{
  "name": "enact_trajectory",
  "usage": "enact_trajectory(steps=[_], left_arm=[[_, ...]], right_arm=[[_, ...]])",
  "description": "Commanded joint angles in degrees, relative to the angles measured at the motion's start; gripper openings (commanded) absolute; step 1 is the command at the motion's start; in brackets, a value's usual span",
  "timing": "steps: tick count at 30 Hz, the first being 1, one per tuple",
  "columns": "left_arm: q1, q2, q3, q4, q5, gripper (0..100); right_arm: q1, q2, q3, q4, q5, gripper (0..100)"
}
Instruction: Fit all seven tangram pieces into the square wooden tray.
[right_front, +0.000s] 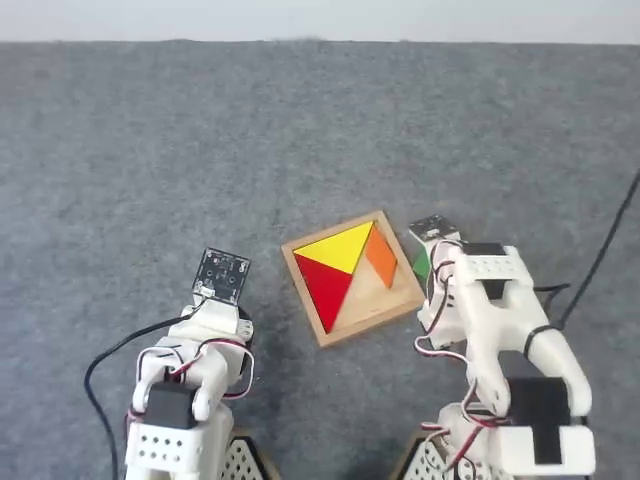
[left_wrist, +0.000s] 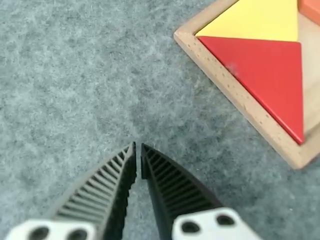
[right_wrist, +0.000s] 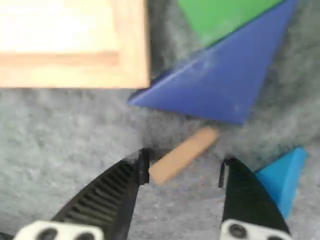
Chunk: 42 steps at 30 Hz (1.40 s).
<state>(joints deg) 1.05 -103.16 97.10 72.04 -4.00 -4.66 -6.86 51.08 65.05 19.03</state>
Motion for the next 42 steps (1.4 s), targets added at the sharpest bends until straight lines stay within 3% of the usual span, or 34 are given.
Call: enact_trajectory(steps=[1, 7, 17, 29, 34, 42], left_arm=[[-0.09, -0.88, -0.57, 0.18, -0.09, 2], [-0.09, -0.88, -0.57, 0.18, -0.09, 2], [-0.09, -0.88, -0.57, 0.18, -0.09, 2], [-0.09, -0.88, -0.57, 0.18, -0.09, 2], [-0.09, -0.88, -0.57, 0.18, -0.09, 2], [-0.09, -0.88, -0.57, 0.18, -0.09, 2]], right_arm=[[-1.19, 2.51, -0.26, -1.71, -0.88, 15.7], [-1.01, 2.51, -2.02, -1.71, -0.70, 6.5], [-0.92, -0.04, -2.55, -1.10, -0.79, 2.8], [-3.82, -21.32, -14.95, 14.99, -0.88, 2.6], [-7.78, -16.31, -22.42, 15.43, -4.31, 2.6], [-16.92, 5.05, -37.80, 10.95, -12.57, 2.6]])
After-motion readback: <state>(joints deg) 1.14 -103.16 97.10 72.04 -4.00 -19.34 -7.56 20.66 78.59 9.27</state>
